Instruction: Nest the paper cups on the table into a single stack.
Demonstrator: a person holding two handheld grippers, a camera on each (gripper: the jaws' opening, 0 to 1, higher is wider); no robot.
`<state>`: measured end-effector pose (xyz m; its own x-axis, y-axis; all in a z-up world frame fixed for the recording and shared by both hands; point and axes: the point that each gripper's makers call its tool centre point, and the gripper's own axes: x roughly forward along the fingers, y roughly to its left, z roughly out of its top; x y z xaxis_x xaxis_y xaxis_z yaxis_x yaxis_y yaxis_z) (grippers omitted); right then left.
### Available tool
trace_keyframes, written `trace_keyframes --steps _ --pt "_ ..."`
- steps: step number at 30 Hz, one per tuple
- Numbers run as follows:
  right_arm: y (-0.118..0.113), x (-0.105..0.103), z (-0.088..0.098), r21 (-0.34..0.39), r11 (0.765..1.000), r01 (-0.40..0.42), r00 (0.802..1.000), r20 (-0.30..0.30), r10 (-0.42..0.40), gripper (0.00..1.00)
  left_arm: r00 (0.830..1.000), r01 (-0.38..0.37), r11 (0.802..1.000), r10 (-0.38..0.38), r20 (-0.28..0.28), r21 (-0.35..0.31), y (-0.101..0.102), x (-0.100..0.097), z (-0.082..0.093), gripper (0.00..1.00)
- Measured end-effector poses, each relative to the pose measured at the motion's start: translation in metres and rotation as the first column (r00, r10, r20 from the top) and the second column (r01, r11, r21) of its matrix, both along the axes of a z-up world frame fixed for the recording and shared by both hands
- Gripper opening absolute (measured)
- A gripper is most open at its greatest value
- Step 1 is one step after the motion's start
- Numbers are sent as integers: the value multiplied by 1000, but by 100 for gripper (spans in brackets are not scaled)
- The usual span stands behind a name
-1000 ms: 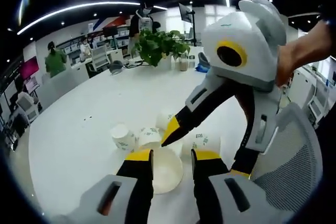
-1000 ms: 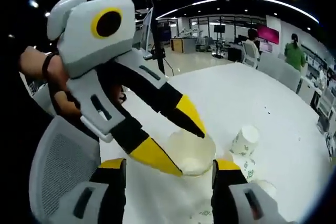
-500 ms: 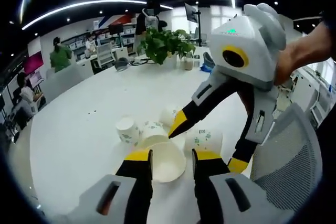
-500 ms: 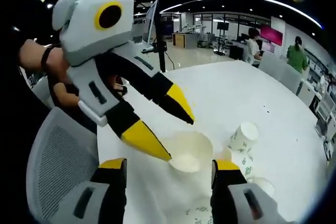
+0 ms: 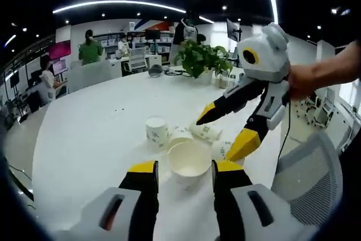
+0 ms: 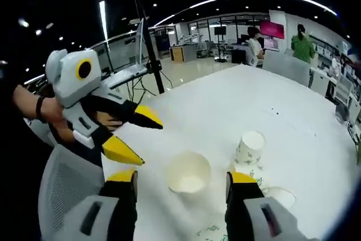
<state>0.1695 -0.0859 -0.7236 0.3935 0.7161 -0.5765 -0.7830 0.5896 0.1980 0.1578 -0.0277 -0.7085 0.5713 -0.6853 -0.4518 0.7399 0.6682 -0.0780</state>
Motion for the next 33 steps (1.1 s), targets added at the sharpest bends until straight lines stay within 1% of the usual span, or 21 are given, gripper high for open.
trace_keyframes --steps 2,3,4,6,8,10,11,12,14,16,18,19,20,21,26,29,33 --pt "2 3 3 20 999 24 1000 -2 -24 63 1000 -14 1000 14 2 -1 4 -1 -1 36" --pt "3 8 9 47 997 57 998 -6 -57 63 999 -35 999 35 -11 -9 10 -3 -3 37" --pt "3 10 12 52 996 71 997 -4 -71 63 999 -40 999 40 -15 -12 13 -3 -5 37" --pt "1 22 13 42 995 92 996 9 -93 64 998 -52 999 51 -22 -13 20 -4 -9 37" --pt "0 31 13 9 994 113 993 24 -113 65 998 -64 998 63 -29 -14 23 -9 -10 37" --pt "-1 39 9 -21 992 121 992 35 -121 65 997 -70 997 69 -29 -15 26 -12 -11 38" --pt "-4 48 7 -51 990 132 991 39 -130 65 997 -74 997 73 -29 -15 27 -12 -13 38" --pt "-4 54 5 -61 988 139 990 40 -137 65 997 -76 997 76 -29 -12 29 -14 -12 39" --pt "-2 59 6 -60 985 160 987 41 -158 65 997 -77 997 77 -29 -10 30 -18 -11 39" --pt "-4 74 4 -66 980 185 982 40 -183 65 997 -76 997 75 -27 -11 31 -21 -11 40" --pt "-3 80 2 -82 975 205 978 46 -201 65 997 -72 997 72 -21 -8 32 -21 -11 40" --pt "-7 89 0 -91 973 211 977 46 -207 65 997 -71 997 71 -20 -8 32 -21 -11 41" --pt "-8 93 -1 -94 972 216 976 45 -212 65 997 -69 998 69 -17 -6 33 -22 -11 41" --pt "-9 101 -1 -87 969 232 972 47 -228 65 998 -67 998 67 -12 -3 32 -23 -11 41" --pt "-11 119 -7 -86 959 271 963 33 -269 65 996 -82 997 81 -29 -12 40 -25 -13 43" --pt "-14 124 -12 -94 949 302 953 30 -301 65 995 -96 995 95 -38 -15 47 -26 -17 43" --pt "-15 134 -22 -124 937 325 945 16 -326 65 992 -115 993 114 -52 -19 53 -31 -20 43"
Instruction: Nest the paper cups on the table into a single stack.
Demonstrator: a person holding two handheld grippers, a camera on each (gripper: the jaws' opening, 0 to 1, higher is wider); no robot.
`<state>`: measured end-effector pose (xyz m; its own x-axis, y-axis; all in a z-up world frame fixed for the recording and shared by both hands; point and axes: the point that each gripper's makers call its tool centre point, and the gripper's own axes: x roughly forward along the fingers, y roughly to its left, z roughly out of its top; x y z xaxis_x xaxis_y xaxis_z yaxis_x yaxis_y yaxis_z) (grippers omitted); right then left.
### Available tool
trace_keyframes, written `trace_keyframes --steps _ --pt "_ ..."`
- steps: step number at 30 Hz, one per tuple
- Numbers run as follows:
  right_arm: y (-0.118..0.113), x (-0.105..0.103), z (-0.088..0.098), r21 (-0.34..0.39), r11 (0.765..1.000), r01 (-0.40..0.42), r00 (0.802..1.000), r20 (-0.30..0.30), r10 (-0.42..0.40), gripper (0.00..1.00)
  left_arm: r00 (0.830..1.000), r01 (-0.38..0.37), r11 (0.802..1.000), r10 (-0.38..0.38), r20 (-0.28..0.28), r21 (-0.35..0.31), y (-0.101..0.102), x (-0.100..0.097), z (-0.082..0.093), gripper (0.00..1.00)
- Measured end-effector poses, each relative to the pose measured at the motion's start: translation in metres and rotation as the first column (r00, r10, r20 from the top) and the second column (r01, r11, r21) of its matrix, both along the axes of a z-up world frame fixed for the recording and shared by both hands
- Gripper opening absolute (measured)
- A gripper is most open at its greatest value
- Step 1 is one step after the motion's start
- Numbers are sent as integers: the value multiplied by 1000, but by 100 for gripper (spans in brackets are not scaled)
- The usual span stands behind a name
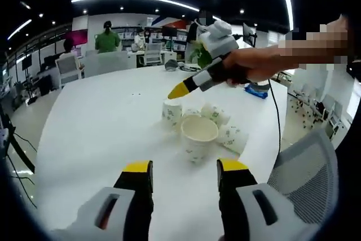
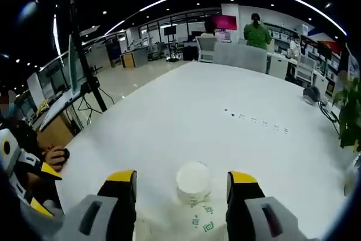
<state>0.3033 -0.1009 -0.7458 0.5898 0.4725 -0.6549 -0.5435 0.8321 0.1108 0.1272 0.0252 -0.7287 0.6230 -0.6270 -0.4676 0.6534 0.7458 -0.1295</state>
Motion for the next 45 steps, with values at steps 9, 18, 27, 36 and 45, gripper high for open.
trace_keyframes --steps 9,18,27,36,45 --pt "15 11 -30 -95 995 -34 998 -52 29 63 1000 -28 1000 28 -13 -5 8 -6 -3 43" --pt "21 8 -49 -166 984 -65 994 -95 50 37 995 -96 995 95 -39 -30 22 -12 -8 42" --pt "23 13 -43 -135 990 -40 997 -76 30 37 983 -167 983 161 -89 -69 36 -16 -23 40" --pt "41 11 -3 -30 998 -49 999 -15 49 37 974 -212 968 198 -112 -132 40 -2 -16 41" --pt "72 -6 34 10 986 -165 986 39 164 37 967 -230 957 204 -152 -177 40 10 -19 40"
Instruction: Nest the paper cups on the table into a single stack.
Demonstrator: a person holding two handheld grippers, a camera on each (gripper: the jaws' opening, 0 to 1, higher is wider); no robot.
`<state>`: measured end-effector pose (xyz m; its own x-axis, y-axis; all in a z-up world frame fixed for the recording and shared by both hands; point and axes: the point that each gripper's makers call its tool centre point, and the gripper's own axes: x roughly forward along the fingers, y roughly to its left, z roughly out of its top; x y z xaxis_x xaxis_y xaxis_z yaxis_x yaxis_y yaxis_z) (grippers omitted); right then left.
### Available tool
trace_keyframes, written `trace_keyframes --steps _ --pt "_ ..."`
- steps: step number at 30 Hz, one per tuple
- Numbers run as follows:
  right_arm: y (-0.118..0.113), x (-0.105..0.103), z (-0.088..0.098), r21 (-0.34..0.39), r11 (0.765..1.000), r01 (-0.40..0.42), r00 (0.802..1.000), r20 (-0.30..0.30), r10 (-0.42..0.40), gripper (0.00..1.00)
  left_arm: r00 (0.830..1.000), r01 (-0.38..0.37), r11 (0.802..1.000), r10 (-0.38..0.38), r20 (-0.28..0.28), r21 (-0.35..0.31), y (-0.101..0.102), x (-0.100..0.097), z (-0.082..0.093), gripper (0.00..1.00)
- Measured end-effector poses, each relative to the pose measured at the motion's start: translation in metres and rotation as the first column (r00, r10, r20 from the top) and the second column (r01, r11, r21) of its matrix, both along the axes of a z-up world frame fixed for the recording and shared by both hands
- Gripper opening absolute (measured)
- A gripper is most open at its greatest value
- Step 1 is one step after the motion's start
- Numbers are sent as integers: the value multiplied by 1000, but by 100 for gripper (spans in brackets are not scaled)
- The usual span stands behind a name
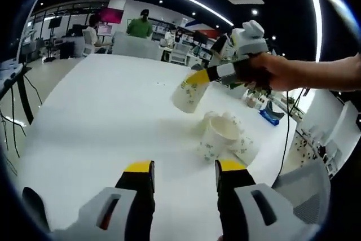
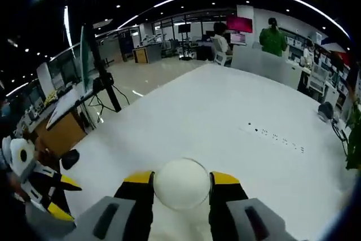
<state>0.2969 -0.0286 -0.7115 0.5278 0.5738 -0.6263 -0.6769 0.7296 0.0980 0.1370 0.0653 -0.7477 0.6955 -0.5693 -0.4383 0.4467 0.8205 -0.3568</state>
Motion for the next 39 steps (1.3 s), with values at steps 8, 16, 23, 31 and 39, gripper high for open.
trace_keyframes --steps 8,16,23,31,39 --pt "40 -39 38 43 992 -122 991 68 119 37 1000 12 1000 -13 -7 -27 -7 8 0 40" --pt "64 -73 54 90 972 -215 975 76 209 37 1000 16 999 -16 11 -44 -5 19 2 37" --pt "84 -112 69 163 931 -326 945 67 320 37 997 40 998 -36 74 -55 -6 22 14 34" --pt "94 -126 65 169 919 -355 935 39 354 37 990 67 998 -66 128 -3 3 20 18 28" --pt "101 -131 61 209 912 -354 931 -16 365 37 982 98 994 -105 158 51 8 22 16 26"
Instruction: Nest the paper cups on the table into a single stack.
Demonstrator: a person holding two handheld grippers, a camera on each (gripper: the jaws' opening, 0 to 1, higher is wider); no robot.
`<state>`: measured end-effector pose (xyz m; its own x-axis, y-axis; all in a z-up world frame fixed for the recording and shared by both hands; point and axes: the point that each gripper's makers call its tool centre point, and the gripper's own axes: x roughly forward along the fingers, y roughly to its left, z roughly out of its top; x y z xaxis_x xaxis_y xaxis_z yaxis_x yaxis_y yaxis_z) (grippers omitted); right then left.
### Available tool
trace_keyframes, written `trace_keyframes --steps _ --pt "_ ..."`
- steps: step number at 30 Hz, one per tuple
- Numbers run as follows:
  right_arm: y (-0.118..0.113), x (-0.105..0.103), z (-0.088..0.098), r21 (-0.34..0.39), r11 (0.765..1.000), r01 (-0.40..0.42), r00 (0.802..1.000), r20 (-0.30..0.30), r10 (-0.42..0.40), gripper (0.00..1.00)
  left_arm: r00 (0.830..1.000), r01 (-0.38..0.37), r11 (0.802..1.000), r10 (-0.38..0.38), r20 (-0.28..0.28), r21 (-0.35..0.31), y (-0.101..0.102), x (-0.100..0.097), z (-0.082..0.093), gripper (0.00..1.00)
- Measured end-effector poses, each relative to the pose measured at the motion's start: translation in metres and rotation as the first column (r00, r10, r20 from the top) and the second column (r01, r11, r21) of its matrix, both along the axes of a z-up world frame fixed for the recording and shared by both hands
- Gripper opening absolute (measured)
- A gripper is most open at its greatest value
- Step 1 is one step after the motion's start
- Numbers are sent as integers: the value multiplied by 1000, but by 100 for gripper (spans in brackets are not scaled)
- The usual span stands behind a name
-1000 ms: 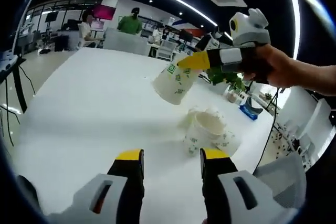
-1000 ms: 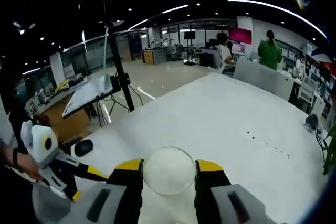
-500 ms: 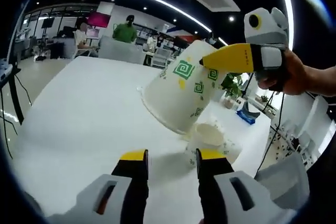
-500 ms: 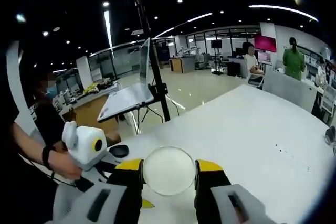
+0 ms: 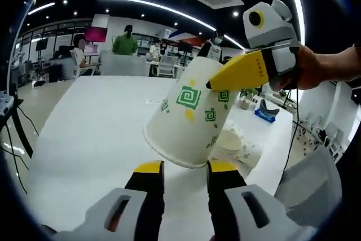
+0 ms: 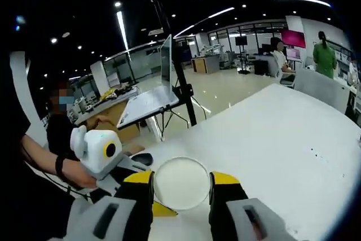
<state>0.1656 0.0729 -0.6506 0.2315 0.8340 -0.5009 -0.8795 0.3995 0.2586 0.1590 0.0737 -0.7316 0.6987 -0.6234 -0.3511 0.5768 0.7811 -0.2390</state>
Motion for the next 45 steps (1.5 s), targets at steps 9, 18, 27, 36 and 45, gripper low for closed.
trace_keyframes --steps 9,18,27,36,45 --pt "3 -2 2 33 999 -17 999 -45 19 37 1000 3 999 -2 17 -43 -1 -1 9 19" --pt "8 -7 -8 28 999 -29 997 -66 31 37 1000 -8 998 9 13 -60 9 -3 9 15" --pt "10 -2 -9 86 996 9 993 -122 2 37 1000 -18 994 17 -7 -112 14 -6 13 11" --pt "13 -8 -11 91 996 -2 990 -143 16 37 999 -33 990 32 -3 -135 24 -3 14 9" --pt "15 -13 -17 107 993 -46 977 -203 68 37 1000 5 991 -4 10 -133 29 -15 13 6"
